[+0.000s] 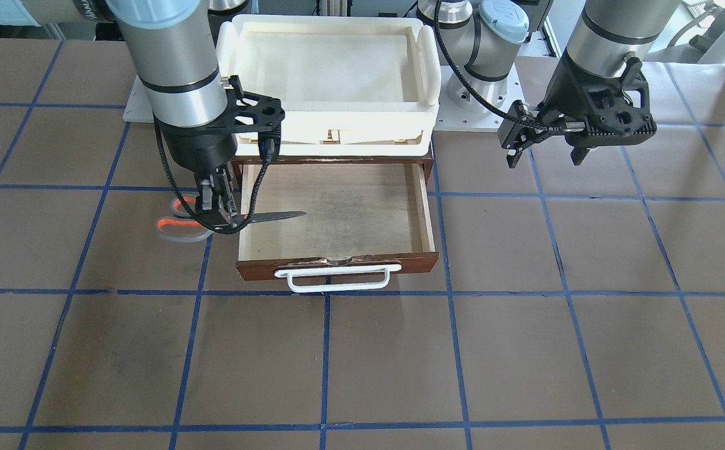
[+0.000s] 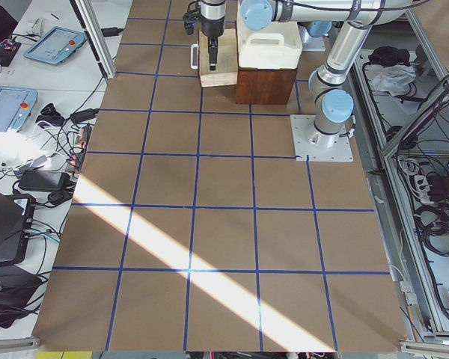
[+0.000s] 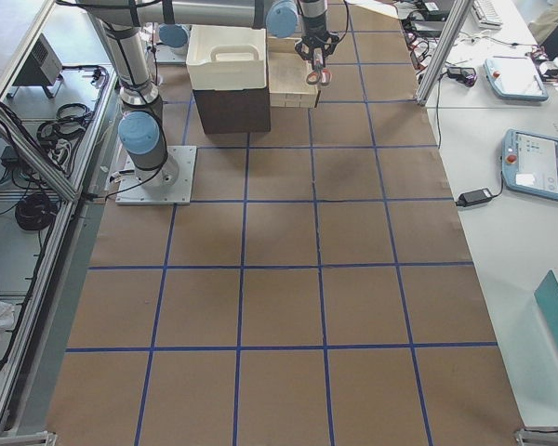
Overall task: Put scissors in drawer and close it
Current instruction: 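Carry the scissors with the right gripper over the open drawer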
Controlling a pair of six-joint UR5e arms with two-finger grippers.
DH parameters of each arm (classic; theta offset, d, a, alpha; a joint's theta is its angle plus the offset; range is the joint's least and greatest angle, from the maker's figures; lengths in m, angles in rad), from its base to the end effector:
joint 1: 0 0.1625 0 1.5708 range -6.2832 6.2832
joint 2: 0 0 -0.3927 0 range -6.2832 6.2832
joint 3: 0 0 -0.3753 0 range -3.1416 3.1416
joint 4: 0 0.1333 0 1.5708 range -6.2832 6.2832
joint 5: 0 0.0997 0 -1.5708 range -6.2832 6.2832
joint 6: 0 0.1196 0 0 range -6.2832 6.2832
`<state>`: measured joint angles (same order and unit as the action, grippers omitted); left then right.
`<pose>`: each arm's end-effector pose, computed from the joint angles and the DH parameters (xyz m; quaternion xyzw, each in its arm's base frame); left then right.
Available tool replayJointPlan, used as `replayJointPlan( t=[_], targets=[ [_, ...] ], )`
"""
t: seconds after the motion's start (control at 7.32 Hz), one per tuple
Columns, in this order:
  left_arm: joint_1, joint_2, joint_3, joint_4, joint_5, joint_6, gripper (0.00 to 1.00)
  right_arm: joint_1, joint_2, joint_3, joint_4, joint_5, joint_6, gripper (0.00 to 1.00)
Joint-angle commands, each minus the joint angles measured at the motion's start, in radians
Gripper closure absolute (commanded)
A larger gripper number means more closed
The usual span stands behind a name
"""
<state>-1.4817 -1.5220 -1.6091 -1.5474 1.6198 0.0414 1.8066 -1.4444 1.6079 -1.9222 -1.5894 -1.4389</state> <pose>-0.0860 -0.4693 0.4427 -0.0243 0.9993 -0.0153 0.0255 0.2536 -0.4945 0.3921 0.7390 -0.6671 0.0721 0.0607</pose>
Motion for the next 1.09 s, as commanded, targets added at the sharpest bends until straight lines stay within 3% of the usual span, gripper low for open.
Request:
replayJointPlan(
  t=[0.0,0.41,0.96],
  targets=[
    [0.001,0.0,0.0,0.001,0.005,0.0,0.0,0.143,0.054,0.001,-0.014,0.003,0.098,1.0],
    [0.001,0.002,0.0,0.0,0.006,0.0,0.0,0.198,0.13,0.004,-0.08,0.006,0.188,1.0],
    [0.001,0.0,0.0,0.0,0.006,0.0,0.0,0.212,0.165,0.006,-0.063,0.009,0.311,1.0]
  ],
)
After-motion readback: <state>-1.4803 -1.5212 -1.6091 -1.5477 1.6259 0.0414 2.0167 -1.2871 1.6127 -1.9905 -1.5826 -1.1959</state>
